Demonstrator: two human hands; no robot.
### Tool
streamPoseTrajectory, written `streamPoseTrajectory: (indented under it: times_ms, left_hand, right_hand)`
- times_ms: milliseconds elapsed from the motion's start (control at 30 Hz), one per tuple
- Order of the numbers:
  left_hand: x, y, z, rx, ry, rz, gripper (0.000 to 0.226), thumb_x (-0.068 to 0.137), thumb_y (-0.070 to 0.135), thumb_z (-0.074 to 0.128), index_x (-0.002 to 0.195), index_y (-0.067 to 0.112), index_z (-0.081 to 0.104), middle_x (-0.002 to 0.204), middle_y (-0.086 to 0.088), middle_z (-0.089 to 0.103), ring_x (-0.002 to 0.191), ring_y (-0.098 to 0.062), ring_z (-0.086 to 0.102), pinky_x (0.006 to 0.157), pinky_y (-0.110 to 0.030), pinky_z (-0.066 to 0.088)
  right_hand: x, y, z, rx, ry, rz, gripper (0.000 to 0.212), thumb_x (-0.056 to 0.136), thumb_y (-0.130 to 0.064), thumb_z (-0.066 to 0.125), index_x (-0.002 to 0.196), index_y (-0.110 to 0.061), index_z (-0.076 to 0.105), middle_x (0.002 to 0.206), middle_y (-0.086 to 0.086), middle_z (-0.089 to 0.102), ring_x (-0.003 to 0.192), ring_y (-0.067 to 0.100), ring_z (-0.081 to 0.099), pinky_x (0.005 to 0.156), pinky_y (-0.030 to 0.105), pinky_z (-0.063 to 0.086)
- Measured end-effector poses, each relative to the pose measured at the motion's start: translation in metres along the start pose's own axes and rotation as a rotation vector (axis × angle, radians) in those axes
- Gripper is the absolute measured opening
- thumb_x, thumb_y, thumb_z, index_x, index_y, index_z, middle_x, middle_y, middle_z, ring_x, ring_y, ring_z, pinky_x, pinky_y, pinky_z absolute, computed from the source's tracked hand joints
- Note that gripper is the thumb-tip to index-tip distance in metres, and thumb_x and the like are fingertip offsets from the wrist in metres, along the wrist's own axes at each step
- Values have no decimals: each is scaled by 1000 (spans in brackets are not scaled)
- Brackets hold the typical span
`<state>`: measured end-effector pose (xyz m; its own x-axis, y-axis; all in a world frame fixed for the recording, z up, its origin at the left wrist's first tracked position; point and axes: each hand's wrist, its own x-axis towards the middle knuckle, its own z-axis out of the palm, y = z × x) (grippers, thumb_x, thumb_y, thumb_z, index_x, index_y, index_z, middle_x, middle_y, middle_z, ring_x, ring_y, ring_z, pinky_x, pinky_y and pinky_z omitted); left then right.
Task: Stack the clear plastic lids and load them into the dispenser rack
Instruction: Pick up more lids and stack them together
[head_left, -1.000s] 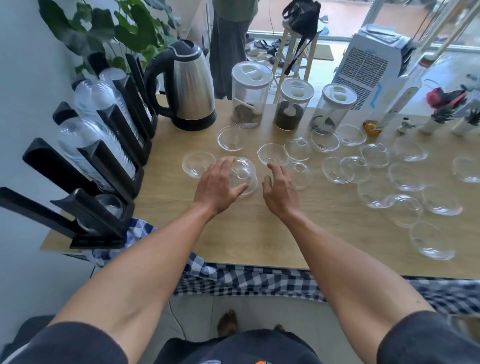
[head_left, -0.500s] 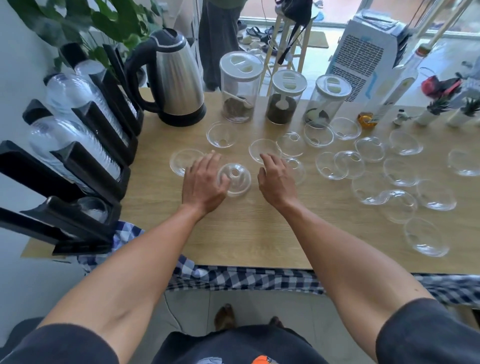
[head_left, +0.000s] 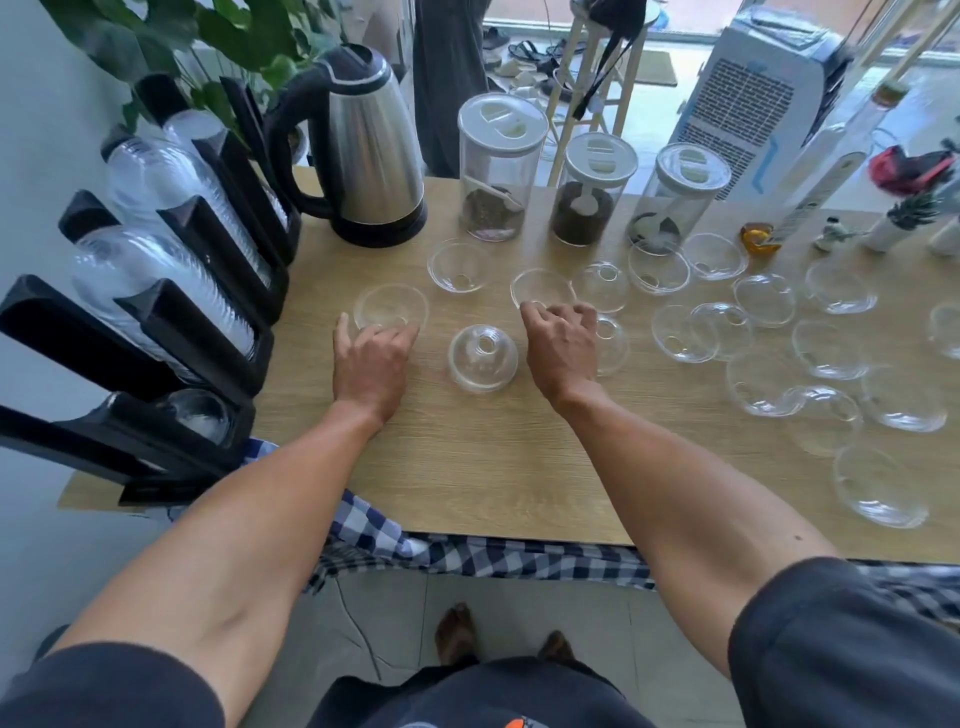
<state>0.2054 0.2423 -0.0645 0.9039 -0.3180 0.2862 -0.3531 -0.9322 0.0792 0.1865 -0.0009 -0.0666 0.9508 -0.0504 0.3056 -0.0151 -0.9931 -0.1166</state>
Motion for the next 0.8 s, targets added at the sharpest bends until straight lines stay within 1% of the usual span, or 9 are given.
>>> streamPoseTrajectory:
  times_ms: [100, 200, 233, 367, 433, 533, 633, 733, 800]
  left_hand:
    - [9, 6, -11, -117, 62, -9, 46, 93, -8, 55, 130, 15, 68, 83, -7, 75, 77, -30, 71, 103, -60, 49]
    - [20, 18, -25, -283, 121, -84, 43, 99, -1, 49, 137, 17, 62, 81, -10, 70, 72, -33, 67, 73, -48, 57]
    - [23, 23, -30, -344, 127, -119, 43, 101, 3, 47, 139, 18, 59, 87, -12, 71, 76, -35, 68, 70, -48, 57]
    - [36, 38, -41, -598, 169, -258, 44, 106, 13, 41, 148, 17, 52, 127, -12, 70, 115, -30, 64, 96, -41, 51]
    - [42, 45, -45, -710, 210, -339, 44, 105, 16, 39, 146, 13, 54, 129, -11, 69, 119, -26, 62, 102, -35, 47]
    - [49, 49, -46, -950, 225, -531, 43, 102, 17, 39, 141, 13, 58, 132, -6, 69, 120, -22, 64, 108, -35, 48]
    - [49, 52, -53, -1200, 178, -747, 39, 101, 23, 39, 131, 18, 62, 112, -6, 73, 99, -22, 74, 94, -43, 60]
    - [48, 54, -56, -1465, 130, -914, 29, 103, 4, 39, 118, 13, 62, 95, -8, 65, 63, -8, 72, 80, -44, 65]
    - [43, 57, -56, -1595, 74, -996, 30, 101, -3, 38, 107, 14, 61, 92, -10, 62, 61, -10, 68, 81, -44, 64]
  right_hand:
    - [5, -12, -7, 210, 171, 77, 32, 86, 8, 57, 108, -11, 70, 90, 10, 77, 92, 35, 69, 95, 46, 41]
    - [15, -31, -29, 604, 223, 259, 27, 101, -8, 54, 123, -10, 70, 113, 12, 77, 105, 32, 69, 94, 42, 50]
    - [18, -35, -34, 734, 218, 337, 28, 103, -12, 53, 126, -10, 69, 118, 10, 75, 109, 29, 67, 96, 40, 52]
    - [19, -41, -48, 1137, 232, 676, 25, 104, -17, 56, 125, -12, 68, 109, 4, 71, 98, 17, 69, 88, 38, 63]
    - [11, -40, -47, 1347, 169, 855, 19, 105, -13, 55, 120, -9, 66, 101, 5, 62, 83, 14, 66, 76, 36, 66]
    - [-8, -40, -40, 1573, 44, 1038, 15, 105, -8, 56, 116, -3, 64, 87, 9, 53, 73, 15, 58, 80, 46, 65]
    - [-24, -43, -28, 1614, -62, 1136, 10, 104, -5, 56, 111, -2, 63, 83, 9, 53, 73, 19, 59, 85, 51, 64]
    - [-33, -48, -21, 1590, -103, 1165, 11, 103, -3, 56, 95, -6, 61, 84, 10, 56, 72, 23, 62, 84, 50, 64]
    - [-34, -50, -16, 1537, -104, 1185, 17, 100, 0, 56, 86, -10, 58, 82, 11, 59, 66, 22, 61, 80, 50, 63]
